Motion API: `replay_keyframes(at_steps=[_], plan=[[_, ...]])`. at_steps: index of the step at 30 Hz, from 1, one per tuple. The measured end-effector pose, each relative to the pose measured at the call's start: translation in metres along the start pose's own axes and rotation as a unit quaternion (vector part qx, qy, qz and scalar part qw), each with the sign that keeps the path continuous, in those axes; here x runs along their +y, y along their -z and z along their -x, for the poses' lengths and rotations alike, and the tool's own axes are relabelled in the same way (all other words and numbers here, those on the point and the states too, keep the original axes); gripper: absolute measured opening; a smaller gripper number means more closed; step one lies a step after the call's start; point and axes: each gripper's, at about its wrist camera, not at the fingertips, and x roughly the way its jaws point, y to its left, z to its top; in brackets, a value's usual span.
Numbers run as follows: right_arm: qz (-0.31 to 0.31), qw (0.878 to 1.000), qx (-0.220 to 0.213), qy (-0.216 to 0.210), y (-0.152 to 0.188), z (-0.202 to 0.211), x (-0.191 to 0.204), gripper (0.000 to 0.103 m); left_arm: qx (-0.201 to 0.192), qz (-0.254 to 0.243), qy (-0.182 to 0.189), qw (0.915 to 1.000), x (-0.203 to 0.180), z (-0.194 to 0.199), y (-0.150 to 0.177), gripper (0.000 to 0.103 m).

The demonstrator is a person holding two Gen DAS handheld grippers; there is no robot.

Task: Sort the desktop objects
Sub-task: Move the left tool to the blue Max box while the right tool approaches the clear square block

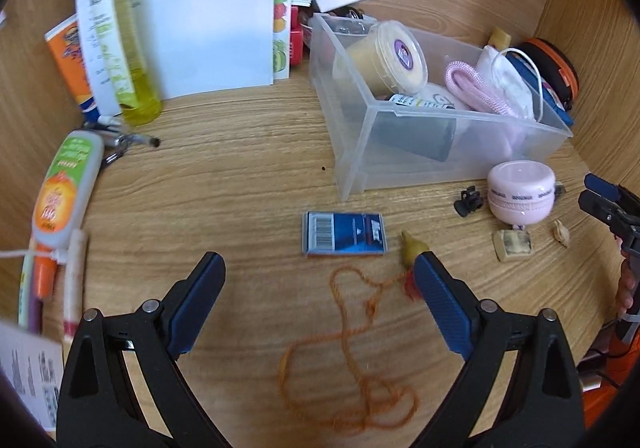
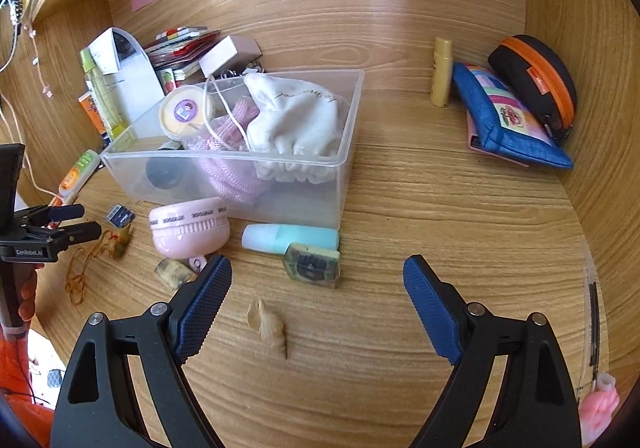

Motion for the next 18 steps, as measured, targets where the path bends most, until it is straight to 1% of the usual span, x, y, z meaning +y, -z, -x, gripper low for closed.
replay_keyframes(at_steps=[4, 6, 8, 9, 10, 14, 15, 16, 18], plan=[[0.001, 1.0, 0.019, -0.009, -0.007, -0.014, 0.0, 0.086, -0.003, -0.006, -0.001, 1.0, -0.001, -0.006, -0.008, 0.096], [-0.001, 1.0, 0.024, -0.003, -0.007, -0.02, 0.0, 0.086, -0.007, -0.011, -0.006, 0.9999, -0.002, -0.007, -0.011, 0.096], [-0.003, 1.0, 0.031, -0.005, -0.006, -0.025, -0.002, 0.082, -0.007, -0.018, -0.008, 0.9998, -0.005, -0.009, -0.012, 0.092], [-0.004, 0.999, 0.034, -0.007, -0.005, -0.027, -0.003, 0.08, -0.005, -0.022, -0.007, 0.9997, -0.006, -0.01, -0.013, 0.088], [-0.005, 0.999, 0.037, -0.009, -0.005, -0.029, -0.003, 0.075, -0.002, -0.026, -0.005, 0.9996, -0.007, -0.012, -0.014, 0.083], [-0.008, 0.999, 0.049, -0.015, -0.001, -0.035, -0.003, 0.062, 0.013, -0.033, -0.001, 0.9994, -0.012, -0.021, -0.015, 0.073], [-0.007, 0.999, 0.052, -0.015, 0.0, -0.036, -0.003, 0.06, 0.017, -0.035, -0.003, 0.9992, -0.013, -0.023, -0.014, 0.069], [-0.005, 0.998, 0.054, -0.017, 0.001, -0.037, -0.003, 0.055, 0.02, -0.037, -0.002, 0.9991, -0.014, -0.024, -0.014, 0.065], [-0.002, 0.998, 0.056, -0.022, 0.003, -0.039, -0.002, 0.053, 0.015, -0.036, -0.002, 0.9992, -0.015, -0.024, -0.013, 0.064]])
